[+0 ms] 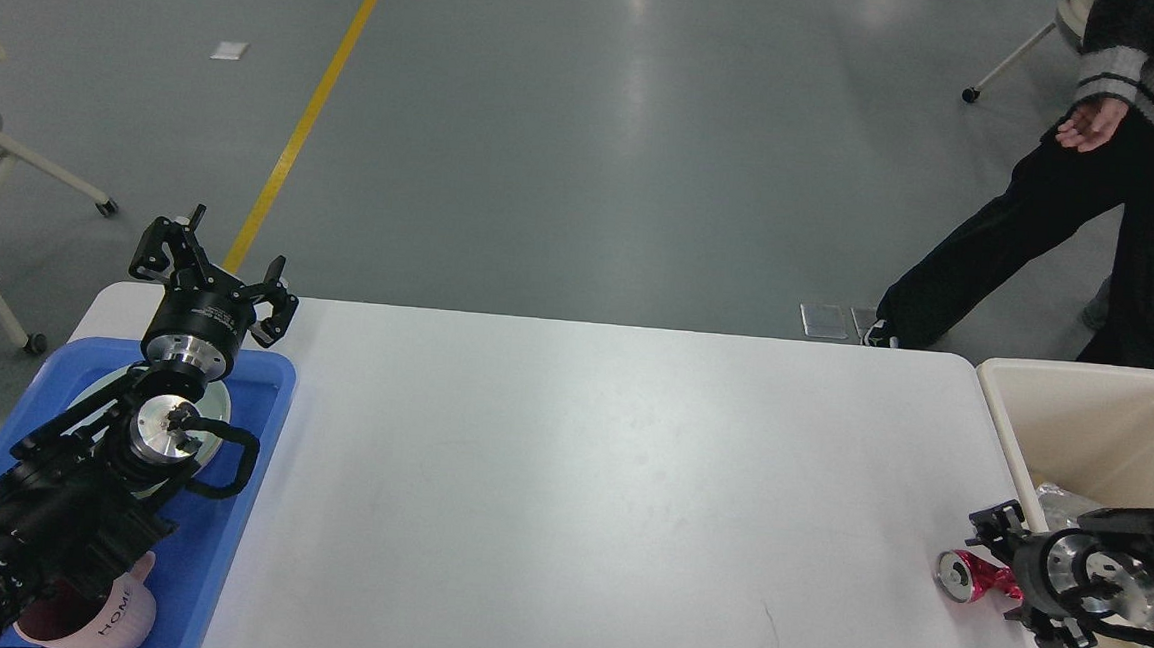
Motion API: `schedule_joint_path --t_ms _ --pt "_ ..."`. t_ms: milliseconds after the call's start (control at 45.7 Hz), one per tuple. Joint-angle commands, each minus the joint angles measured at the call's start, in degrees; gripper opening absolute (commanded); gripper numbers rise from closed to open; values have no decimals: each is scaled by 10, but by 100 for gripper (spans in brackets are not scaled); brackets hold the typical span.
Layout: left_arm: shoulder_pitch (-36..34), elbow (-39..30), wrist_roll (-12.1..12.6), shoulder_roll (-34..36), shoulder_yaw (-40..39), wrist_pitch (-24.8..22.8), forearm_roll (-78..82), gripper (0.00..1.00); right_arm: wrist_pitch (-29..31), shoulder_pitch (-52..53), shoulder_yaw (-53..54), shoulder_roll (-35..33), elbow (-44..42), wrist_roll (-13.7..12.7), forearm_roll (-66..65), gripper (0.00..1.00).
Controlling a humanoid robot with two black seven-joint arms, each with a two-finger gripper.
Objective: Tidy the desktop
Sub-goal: 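Grasp the red can with the right gripper, then lift the red can and drop it into the white bin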
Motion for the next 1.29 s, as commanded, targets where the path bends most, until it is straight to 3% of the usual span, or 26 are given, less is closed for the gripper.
schedule_joint_path --t_ms 0,372,569,744,876,1073,1204,1270 --pt "0 0 0 0 -1 0 0 96 -28 7 8 11 4 -5 4 0" --pt "0 0 0 0 -1 0 0 96 -36 15 21 -3 11 -5 0 0" --pt "0 0 0 0 0 0 0 96 -40 87 18 -34 96 -5 -8 0" --pt "0 0 0 0 -1 0 0 96 -40 249 15 -93 252 -3 -94 0" --pt "0 0 0 0 0 0 0 96 -36 421 -25 -99 384 4 -133 0" --pt "0 0 0 0 0 0 0 96 -32 638 -122 -4 505 12 -155 0" --pt "0 0 0 0 0 0 0 96 -24 673 -130 47 519 42 -180 0" --pt "0 0 0 0 0 0 0 96 -24 673 -137 53 518 45 -193 0"
